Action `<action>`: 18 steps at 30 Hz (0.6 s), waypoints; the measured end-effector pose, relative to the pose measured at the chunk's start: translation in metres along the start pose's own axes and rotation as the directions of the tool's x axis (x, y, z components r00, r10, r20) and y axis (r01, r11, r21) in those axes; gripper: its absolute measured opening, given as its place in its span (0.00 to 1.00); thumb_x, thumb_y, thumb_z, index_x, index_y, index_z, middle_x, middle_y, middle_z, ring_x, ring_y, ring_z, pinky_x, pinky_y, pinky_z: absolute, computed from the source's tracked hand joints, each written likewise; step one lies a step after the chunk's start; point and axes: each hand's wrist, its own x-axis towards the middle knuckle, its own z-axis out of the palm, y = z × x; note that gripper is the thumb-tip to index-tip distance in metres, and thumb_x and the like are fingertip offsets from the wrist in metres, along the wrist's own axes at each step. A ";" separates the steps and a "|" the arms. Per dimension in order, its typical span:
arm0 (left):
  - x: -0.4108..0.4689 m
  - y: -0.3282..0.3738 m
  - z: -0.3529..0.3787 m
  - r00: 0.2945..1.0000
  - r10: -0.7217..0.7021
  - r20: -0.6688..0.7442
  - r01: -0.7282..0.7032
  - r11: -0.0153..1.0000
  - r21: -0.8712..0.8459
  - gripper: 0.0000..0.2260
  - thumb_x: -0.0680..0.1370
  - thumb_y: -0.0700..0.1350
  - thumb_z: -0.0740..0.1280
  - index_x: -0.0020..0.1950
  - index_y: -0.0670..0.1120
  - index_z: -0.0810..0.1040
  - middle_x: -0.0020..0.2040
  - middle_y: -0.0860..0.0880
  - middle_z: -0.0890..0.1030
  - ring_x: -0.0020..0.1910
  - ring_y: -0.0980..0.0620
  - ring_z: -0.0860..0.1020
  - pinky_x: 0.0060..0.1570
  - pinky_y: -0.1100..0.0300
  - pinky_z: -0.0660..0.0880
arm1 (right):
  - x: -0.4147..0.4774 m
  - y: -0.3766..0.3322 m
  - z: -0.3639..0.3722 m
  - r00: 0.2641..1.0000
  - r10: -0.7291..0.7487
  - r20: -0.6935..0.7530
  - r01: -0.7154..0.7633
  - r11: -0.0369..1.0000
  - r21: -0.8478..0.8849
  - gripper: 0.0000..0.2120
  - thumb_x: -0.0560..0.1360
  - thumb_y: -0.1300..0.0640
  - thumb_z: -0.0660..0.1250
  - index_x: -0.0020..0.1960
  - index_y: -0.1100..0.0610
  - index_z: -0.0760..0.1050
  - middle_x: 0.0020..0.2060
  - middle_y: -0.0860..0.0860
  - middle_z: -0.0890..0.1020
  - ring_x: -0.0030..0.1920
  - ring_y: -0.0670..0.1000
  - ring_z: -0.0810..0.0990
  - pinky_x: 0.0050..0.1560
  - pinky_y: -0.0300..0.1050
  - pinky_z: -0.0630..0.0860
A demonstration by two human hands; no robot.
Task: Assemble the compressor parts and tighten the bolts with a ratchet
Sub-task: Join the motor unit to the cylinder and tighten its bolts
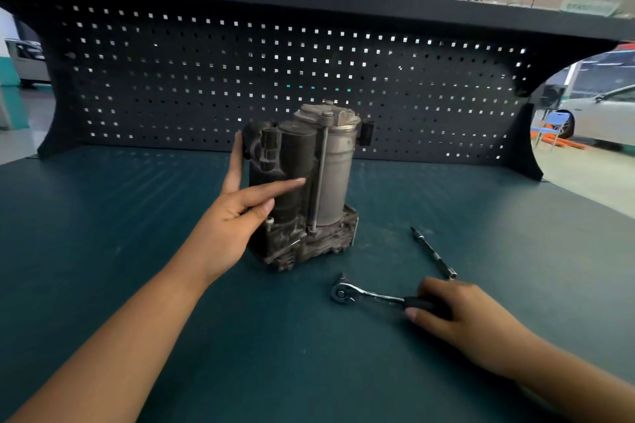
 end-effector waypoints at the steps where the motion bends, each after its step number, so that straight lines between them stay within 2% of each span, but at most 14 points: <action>1: 0.000 0.000 0.000 1.000 0.005 -0.013 -0.005 1.000 0.000 0.24 0.79 0.34 0.60 0.52 0.66 0.80 0.74 0.65 0.43 0.68 0.76 0.53 0.61 0.80 0.58 | 0.001 -0.002 0.002 0.999 -0.045 0.015 0.046 0.997 -0.059 0.14 0.75 0.40 0.60 0.38 0.49 0.65 0.36 0.44 0.72 0.41 0.45 0.71 0.45 0.41 0.70; 3: -0.001 0.000 0.001 0.998 0.025 -0.056 -0.025 1.000 0.004 0.23 0.78 0.34 0.61 0.51 0.64 0.81 0.75 0.64 0.47 0.68 0.74 0.56 0.61 0.78 0.60 | 0.003 -0.008 0.005 0.995 -0.099 0.032 0.103 0.977 -0.188 0.15 0.76 0.39 0.56 0.38 0.47 0.61 0.39 0.43 0.68 0.46 0.46 0.69 0.50 0.39 0.67; 6: -0.002 0.000 0.002 0.991 0.041 -0.130 -0.044 0.999 -0.015 0.20 0.76 0.35 0.64 0.49 0.62 0.82 0.75 0.62 0.52 0.69 0.71 0.59 0.59 0.76 0.66 | 0.010 -0.019 0.005 0.998 -0.062 0.016 0.064 0.955 -0.288 0.15 0.73 0.35 0.55 0.46 0.47 0.64 0.46 0.44 0.68 0.52 0.48 0.68 0.55 0.41 0.67; 9: -0.001 -0.002 0.001 0.983 0.044 -0.179 -0.055 0.997 -0.060 0.17 0.74 0.38 0.67 0.48 0.62 0.83 0.74 0.64 0.56 0.70 0.65 0.62 0.60 0.69 0.69 | 0.019 -0.033 0.004 0.997 -0.077 -0.005 0.074 0.972 -0.221 0.23 0.71 0.33 0.57 0.58 0.46 0.65 0.52 0.42 0.69 0.57 0.48 0.67 0.58 0.42 0.66; 12: -0.001 -0.002 0.000 0.978 0.040 -0.206 -0.064 0.991 -0.113 0.11 0.70 0.44 0.68 0.47 0.59 0.84 0.73 0.64 0.59 0.70 0.61 0.65 0.61 0.65 0.71 | 0.029 -0.052 0.006 0.991 -0.122 -0.047 0.117 0.988 -0.102 0.25 0.71 0.33 0.58 0.61 0.48 0.64 0.51 0.41 0.67 0.57 0.47 0.67 0.58 0.41 0.66; 15: -0.002 -0.002 0.000 0.970 0.046 -0.237 -0.072 0.992 -0.101 0.10 0.69 0.47 0.68 0.46 0.60 0.83 0.73 0.61 0.60 0.70 0.62 0.63 0.59 0.70 0.69 | 0.037 -0.067 0.012 0.994 -0.108 -0.025 0.105 0.988 -0.113 0.26 0.72 0.34 0.59 0.62 0.49 0.64 0.54 0.44 0.70 0.58 0.49 0.67 0.59 0.44 0.68; 18: -0.002 -0.001 0.000 0.965 0.065 -0.256 -0.084 0.995 -0.062 0.09 0.69 0.49 0.68 0.45 0.61 0.83 0.74 0.58 0.59 0.71 0.64 0.61 0.57 0.76 0.67 | 0.044 -0.072 0.012 0.993 -0.084 -0.083 0.077 0.994 -0.084 0.23 0.72 0.35 0.61 0.57 0.51 0.65 0.51 0.47 0.71 0.55 0.50 0.69 0.55 0.46 0.69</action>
